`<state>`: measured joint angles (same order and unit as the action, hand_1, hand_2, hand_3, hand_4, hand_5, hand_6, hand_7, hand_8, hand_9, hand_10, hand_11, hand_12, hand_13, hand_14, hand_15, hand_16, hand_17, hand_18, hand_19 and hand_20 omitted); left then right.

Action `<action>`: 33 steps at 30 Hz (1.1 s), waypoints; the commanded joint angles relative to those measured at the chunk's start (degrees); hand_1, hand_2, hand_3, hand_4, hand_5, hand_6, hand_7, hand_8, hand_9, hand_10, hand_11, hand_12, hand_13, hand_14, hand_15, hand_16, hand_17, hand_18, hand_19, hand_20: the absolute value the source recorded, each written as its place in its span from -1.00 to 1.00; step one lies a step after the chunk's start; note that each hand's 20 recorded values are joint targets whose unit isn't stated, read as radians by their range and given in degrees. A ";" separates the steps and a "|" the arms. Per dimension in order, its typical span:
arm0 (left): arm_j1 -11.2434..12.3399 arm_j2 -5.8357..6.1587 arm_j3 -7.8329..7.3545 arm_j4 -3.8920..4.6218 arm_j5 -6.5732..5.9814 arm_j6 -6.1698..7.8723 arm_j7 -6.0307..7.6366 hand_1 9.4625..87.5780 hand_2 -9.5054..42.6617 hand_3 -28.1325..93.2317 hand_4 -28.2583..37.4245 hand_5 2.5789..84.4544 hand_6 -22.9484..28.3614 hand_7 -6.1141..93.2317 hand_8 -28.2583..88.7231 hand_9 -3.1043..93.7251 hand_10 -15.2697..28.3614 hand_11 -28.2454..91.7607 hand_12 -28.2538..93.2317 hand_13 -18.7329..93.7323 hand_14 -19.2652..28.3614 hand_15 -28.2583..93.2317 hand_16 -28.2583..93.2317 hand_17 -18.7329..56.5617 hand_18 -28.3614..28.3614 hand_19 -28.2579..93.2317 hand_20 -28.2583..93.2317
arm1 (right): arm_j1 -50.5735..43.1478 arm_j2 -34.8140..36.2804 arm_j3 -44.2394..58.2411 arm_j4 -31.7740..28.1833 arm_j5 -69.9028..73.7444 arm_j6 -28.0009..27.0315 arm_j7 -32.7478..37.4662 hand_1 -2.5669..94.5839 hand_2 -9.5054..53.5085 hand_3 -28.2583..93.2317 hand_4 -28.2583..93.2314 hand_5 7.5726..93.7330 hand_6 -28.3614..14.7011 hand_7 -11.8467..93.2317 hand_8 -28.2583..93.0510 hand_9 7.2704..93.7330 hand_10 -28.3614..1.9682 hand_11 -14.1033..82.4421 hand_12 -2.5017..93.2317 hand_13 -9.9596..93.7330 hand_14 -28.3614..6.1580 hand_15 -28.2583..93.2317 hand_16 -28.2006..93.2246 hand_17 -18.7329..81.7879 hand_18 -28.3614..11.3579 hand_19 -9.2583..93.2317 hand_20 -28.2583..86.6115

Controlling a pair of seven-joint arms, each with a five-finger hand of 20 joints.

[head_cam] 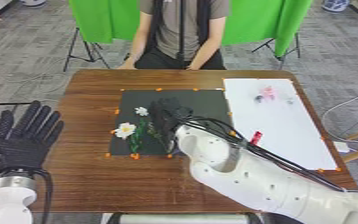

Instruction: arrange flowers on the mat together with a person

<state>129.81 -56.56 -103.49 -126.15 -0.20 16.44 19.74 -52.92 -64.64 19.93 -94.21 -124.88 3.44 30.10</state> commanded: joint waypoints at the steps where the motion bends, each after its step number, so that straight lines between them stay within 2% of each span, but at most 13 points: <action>1: -0.03 -0.04 0.22 0.49 -2.42 0.08 0.60 -0.63 -0.16 0.61 -1.00 -0.05 0.20 -0.66 -0.67 -0.24 0.33 -0.28 -0.42 -0.25 0.39 -0.14 -0.63 -0.63 0.38 -0.08 -0.37 | 0.42 -0.63 -1.24 1.48 -3.11 1.95 1.57 0.27 -1.00 0.56 -1.00 0.13 0.46 0.14 -0.57 0.43 0.42 -0.29 0.09 0.29 0.41 0.33 0.26 -0.10 -0.47 0.52 0.04; 5: 0.19 -0.10 0.07 0.46 -2.76 0.27 0.71 -0.63 -0.16 0.61 -1.00 -0.05 0.20 -0.66 -0.67 -0.24 0.33 -0.27 -0.42 -0.25 0.40 -0.13 -0.63 -0.63 0.38 -0.08 -0.37 | -0.07 -0.26 -0.47 0.79 -2.07 1.47 1.38 0.27 -1.00 0.56 -1.00 0.11 0.45 0.14 -0.58 0.41 0.42 -0.31 0.06 0.28 0.41 0.33 0.25 -0.10 -0.47 0.52 0.04; 8: 0.42 0.17 -0.03 0.33 -3.12 0.49 0.88 -0.63 -0.16 0.62 -1.00 -0.04 0.21 -0.66 -0.67 -0.23 0.33 -0.27 -0.42 -0.25 0.41 -0.12 -0.63 -0.62 0.38 -0.08 -0.37 | -0.92 -0.16 0.49 0.10 -2.18 0.93 0.68 0.27 -1.00 0.56 -1.00 0.09 0.46 0.09 -0.61 0.39 0.43 -0.34 0.01 0.26 0.41 0.32 0.24 -0.11 -0.47 0.53 0.03; 9: 0.49 0.60 0.09 0.43 -3.37 0.43 1.23 -0.63 -0.16 0.62 -1.00 -0.04 0.21 -0.66 -0.67 -0.23 0.33 -0.27 -0.42 -0.25 0.41 -0.12 -0.64 -0.63 0.38 -0.08 -0.37 | -1.15 -0.11 0.64 -0.03 -2.68 0.84 0.35 0.27 -1.00 0.56 -1.00 0.10 0.46 0.06 -0.63 0.38 0.43 -0.36 0.00 0.26 0.41 0.31 0.23 -0.11 -0.47 0.53 0.03; 11: 0.29 0.01 -0.01 0.38 -3.08 0.55 0.52 -0.63 -0.16 0.62 -1.00 -0.03 0.21 -0.66 -0.67 -0.23 0.34 -0.27 -0.42 -0.24 0.41 -0.12 -0.64 -0.63 0.38 -0.08 -0.37 | -1.76 0.17 0.75 -0.25 -4.83 0.75 -0.05 0.27 -1.00 0.56 -1.00 0.11 0.46 -0.03 -0.65 0.36 0.41 -0.38 -0.03 0.24 0.42 0.30 0.22 -0.11 -0.47 0.53 0.03; 12: 0.32 0.16 0.05 0.40 -3.35 0.35 0.63 -0.63 -0.17 0.62 -1.00 -0.03 0.21 -0.66 -0.68 -0.23 0.34 -0.27 -0.42 -0.24 0.41 -0.11 -0.64 -0.63 0.38 -0.08 -0.37 | -2.14 0.13 1.12 -0.37 -4.78 0.58 -0.24 0.27 -1.00 0.56 -1.00 0.12 0.47 -0.07 -0.68 0.33 0.39 -0.33 -0.08 0.23 0.41 0.30 0.21 -0.12 -0.47 0.53 0.02; 15: 0.18 0.22 0.06 0.43 -3.06 0.44 0.33 -0.62 -0.17 0.62 -1.00 -0.03 0.21 -0.65 -0.68 -0.23 0.34 -0.27 -0.43 -0.24 0.42 -0.11 -0.64 -0.63 0.38 -0.08 -0.37 | -2.99 0.03 2.24 -0.96 -3.38 -0.57 0.43 0.25 -1.00 0.58 -1.00 0.13 0.47 -0.13 -0.82 0.29 0.35 -0.26 -0.16 0.21 0.38 0.30 0.19 -0.12 -0.47 0.52 0.02; 17: 0.13 0.40 0.15 0.49 -3.41 0.25 0.60 -0.62 -0.17 0.62 -1.00 -0.02 0.21 -0.65 -0.68 -0.23 0.34 -0.27 -0.43 -0.24 0.42 -0.11 -0.64 -0.63 0.38 -0.08 -0.37 | -3.15 0.12 2.61 -1.09 -3.54 -1.18 0.73 0.24 -1.00 0.58 -1.00 0.13 0.46 -0.14 -0.83 0.27 0.32 -0.24 -0.19 0.20 0.35 0.30 0.18 -0.13 -0.47 0.52 0.02; 21: 0.34 -0.08 -0.10 0.46 -3.05 0.11 0.28 -0.62 -0.18 0.62 -1.00 -0.02 0.21 -0.65 -0.68 -0.22 0.34 -0.26 -0.43 -0.24 0.42 -0.11 -0.65 -0.63 0.38 -0.08 -0.37 | -5.47 0.55 5.91 -3.07 -2.39 -2.63 0.93 0.23 -1.00 0.60 -1.00 0.11 0.44 -0.17 -0.83 0.22 0.23 -0.17 -0.30 0.19 0.32 0.31 0.15 -0.13 -0.47 0.53 0.01; 24: 0.42 -0.46 -0.31 0.46 -2.38 -0.04 0.13 -0.62 -0.18 0.62 -1.00 -0.02 0.21 -0.65 -0.68 -0.22 0.34 -0.26 -0.43 -0.24 0.42 -0.10 -0.65 -0.63 0.38 -0.08 -0.37 | -7.85 2.37 8.96 -6.22 0.18 -0.34 0.68 0.14 -1.00 0.66 -1.00 0.07 0.40 -0.20 -0.82 0.17 0.12 -0.15 -0.45 0.16 0.20 0.33 0.09 -0.14 -0.49 0.53 0.01; 27: 0.77 -0.64 -0.44 0.32 -1.72 -0.56 0.43 -0.62 -0.18 0.62 -1.00 -0.03 0.21 -0.65 -0.68 -0.23 0.34 -0.26 -0.43 -0.24 0.42 -0.10 -0.65 -0.63 0.38 -0.08 -0.36 | -11.20 5.04 14.65 -11.33 11.28 0.15 -0.82 0.02 -1.00 0.72 -1.00 0.03 0.34 -0.23 -0.81 0.14 0.06 -0.21 -0.47 0.14 0.08 0.37 -0.08 -0.15 -0.51 0.54 0.01; 30: 1.04 -0.81 -0.83 0.20 -0.79 -1.05 0.41 -0.62 -0.18 0.62 -1.00 -0.03 0.21 -0.65 -0.68 -0.23 0.34 -0.26 -0.42 -0.25 0.42 -0.10 -0.65 -0.63 0.38 -0.07 -0.36 | -15.17 8.38 19.87 -15.87 17.24 3.80 -2.34 -0.02 -1.00 0.73 -1.00 0.00 0.29 -0.26 -0.80 0.12 0.01 -0.25 -0.49 0.13 0.04 0.34 -0.13 -0.15 -0.52 0.55 0.01; 33: 1.93 -0.52 -1.27 -0.21 0.45 -1.06 1.12 -0.62 -0.17 0.61 -1.00 -0.03 0.21 -0.65 -0.68 -0.23 0.33 -0.26 -0.42 -0.25 0.41 -0.11 -0.65 -0.63 0.39 -0.07 -0.36 | -21.80 10.76 29.74 -18.42 26.47 1.37 -12.08 -0.07 -1.00 0.73 -0.99 -0.04 0.22 -0.30 -0.78 0.05 -0.07 -0.29 -0.51 0.09 0.01 0.29 -0.17 -0.17 -0.50 0.55 0.00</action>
<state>129.55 -56.73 -104.11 -126.16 -2.20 16.30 20.30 -65.27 -61.11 35.74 -107.01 -111.45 3.11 29.32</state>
